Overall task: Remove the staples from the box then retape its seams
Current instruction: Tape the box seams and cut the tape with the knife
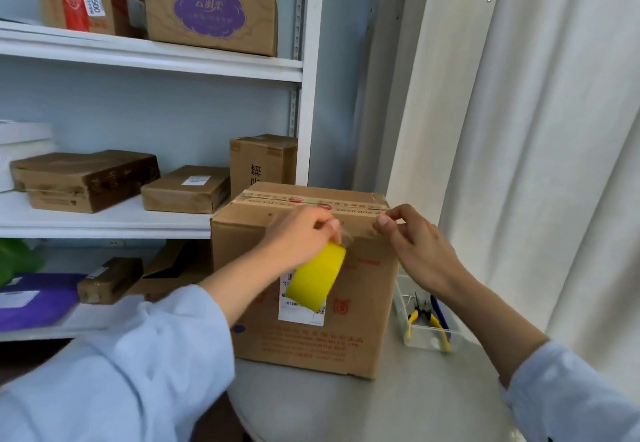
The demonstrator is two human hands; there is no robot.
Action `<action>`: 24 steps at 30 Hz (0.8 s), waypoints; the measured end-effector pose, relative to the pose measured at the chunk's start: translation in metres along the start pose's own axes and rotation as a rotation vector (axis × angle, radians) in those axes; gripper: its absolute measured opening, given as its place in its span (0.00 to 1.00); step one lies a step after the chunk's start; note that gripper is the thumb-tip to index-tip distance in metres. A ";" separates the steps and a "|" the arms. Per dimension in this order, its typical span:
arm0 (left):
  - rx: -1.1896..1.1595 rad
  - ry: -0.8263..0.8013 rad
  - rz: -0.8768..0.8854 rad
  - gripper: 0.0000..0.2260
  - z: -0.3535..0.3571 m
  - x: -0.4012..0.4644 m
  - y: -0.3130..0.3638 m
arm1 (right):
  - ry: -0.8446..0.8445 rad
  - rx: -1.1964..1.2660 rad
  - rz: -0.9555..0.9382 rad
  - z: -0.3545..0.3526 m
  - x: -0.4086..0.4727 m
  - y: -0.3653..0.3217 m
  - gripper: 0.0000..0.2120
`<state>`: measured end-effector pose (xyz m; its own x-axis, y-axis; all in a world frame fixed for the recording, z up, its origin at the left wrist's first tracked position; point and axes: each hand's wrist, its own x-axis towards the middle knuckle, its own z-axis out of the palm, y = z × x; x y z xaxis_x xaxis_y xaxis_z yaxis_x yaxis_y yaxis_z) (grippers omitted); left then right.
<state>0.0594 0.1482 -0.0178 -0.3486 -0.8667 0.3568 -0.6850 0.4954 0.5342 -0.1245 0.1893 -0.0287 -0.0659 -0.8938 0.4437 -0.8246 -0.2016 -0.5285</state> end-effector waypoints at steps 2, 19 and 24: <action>0.017 0.022 -0.043 0.13 -0.014 0.003 -0.013 | 0.000 -0.012 -0.050 0.006 -0.008 -0.002 0.17; -0.228 0.115 -0.258 0.17 -0.033 -0.014 -0.051 | -0.035 -0.251 -0.061 0.038 0.055 -0.003 0.17; -0.276 0.107 -0.179 0.16 -0.025 -0.021 -0.035 | -0.124 -0.044 0.034 0.032 0.060 0.010 0.16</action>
<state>0.1069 0.1506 -0.0253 -0.1594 -0.9375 0.3093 -0.5249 0.3459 0.7778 -0.1187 0.1208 -0.0300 -0.0261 -0.9431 0.3315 -0.8469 -0.1554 -0.5086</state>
